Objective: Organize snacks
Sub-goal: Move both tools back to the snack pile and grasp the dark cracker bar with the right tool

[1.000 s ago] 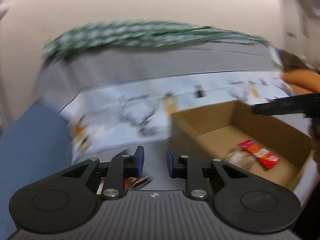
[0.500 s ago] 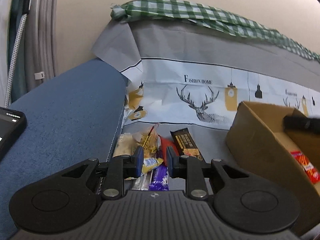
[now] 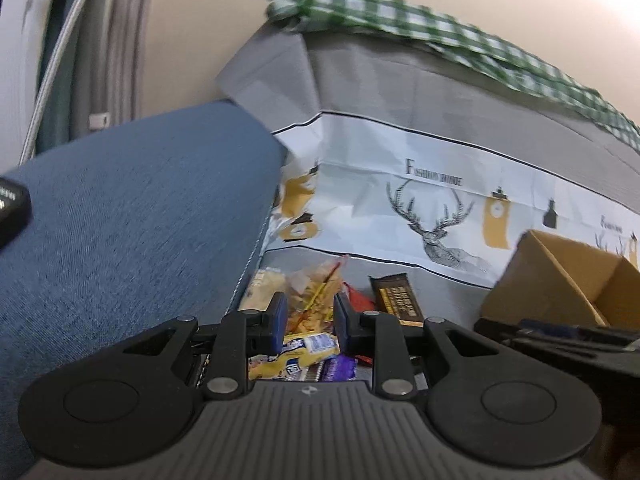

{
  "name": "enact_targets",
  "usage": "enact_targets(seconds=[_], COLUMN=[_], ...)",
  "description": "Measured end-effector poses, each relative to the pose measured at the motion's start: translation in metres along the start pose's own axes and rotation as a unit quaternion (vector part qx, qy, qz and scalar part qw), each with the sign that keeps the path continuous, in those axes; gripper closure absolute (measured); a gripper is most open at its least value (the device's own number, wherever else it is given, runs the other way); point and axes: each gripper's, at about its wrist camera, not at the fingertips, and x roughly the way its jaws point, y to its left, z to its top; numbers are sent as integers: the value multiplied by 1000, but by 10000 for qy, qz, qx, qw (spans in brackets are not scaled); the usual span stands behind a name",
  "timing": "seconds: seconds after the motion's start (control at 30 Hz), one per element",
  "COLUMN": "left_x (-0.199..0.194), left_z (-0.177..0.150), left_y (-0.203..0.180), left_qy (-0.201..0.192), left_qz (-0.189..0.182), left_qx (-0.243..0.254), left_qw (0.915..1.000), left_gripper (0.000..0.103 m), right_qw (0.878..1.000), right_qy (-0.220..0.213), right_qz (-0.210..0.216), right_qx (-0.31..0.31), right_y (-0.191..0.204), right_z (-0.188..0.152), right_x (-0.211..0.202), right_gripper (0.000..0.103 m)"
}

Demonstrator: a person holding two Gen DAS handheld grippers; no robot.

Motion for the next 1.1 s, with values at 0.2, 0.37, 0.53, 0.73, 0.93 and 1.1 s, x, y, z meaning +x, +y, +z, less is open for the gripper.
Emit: enact_targets(seconds=[0.2,0.37,0.53,0.73,0.93,1.1], left_x=[12,27,39,57,79,94], left_z=[-1,-1,-3,-1,-1,-4], left_y=[3,0,-14,-12,-7,-5], left_qy=[13,-15,-78,-24,245,480], left_qz=[-4,76,68,-5,-46,19], left_qx=[-18,31,252,18,-351,-422], left_qw=[10000,10000,9996,10000,9991,9980], left_gripper=[72,54,32,31,31,32], right_qw=[9998,9988,9968,9950,9968,9968], right_qy=[87,366,664,914,787,788], right_qz=[-134,-167,-258,-132,-78,-132], right_qx=[92,271,348,382,87,65], right_y=[3,-1,-4,-4,4,6], right_z=[4,2,-6,-15,-18,-21], right_x=[42,78,111,134,130,122], right_gripper=[49,36,29,29,62,62])
